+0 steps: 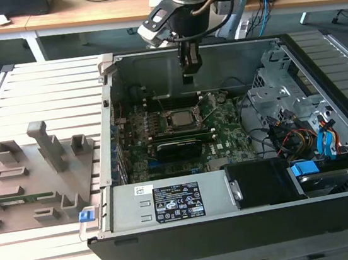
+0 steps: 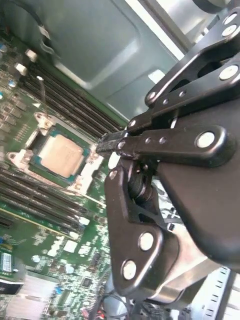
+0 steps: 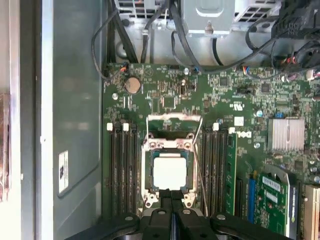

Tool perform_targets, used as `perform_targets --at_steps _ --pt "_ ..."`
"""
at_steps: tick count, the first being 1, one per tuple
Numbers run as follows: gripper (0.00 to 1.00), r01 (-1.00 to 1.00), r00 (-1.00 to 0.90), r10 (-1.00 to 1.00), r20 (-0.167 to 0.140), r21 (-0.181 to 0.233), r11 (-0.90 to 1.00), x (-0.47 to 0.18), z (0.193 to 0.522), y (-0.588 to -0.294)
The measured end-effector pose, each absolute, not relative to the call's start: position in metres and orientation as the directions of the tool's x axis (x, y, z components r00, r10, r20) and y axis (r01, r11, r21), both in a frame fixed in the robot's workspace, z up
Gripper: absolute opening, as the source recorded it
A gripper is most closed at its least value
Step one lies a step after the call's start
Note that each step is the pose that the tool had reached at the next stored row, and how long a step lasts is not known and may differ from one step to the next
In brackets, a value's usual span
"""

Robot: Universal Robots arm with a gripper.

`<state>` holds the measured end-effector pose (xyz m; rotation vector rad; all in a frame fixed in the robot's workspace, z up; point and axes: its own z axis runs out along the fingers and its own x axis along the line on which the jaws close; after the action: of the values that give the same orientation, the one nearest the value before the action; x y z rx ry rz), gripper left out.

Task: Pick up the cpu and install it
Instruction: 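Close the cpu cover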

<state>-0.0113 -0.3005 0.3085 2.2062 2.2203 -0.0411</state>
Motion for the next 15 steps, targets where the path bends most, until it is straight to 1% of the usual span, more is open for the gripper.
perform_targets --at_steps 3,7,9,15 --pt "0.11 1.000 -0.007 1.000 -0.026 -0.012 0.006 0.022 0.308 -0.300" --pt "0.11 1.000 -0.007 1.000 -0.026 -0.013 0.006 0.050 0.308 -0.301" --pt "0.11 1.000 -0.007 1.000 -0.027 -0.017 0.006 0.082 0.299 -0.303" --pt "0.11 1.000 -0.009 1.000 -0.027 -0.018 0.008 0.083 0.278 -0.306"
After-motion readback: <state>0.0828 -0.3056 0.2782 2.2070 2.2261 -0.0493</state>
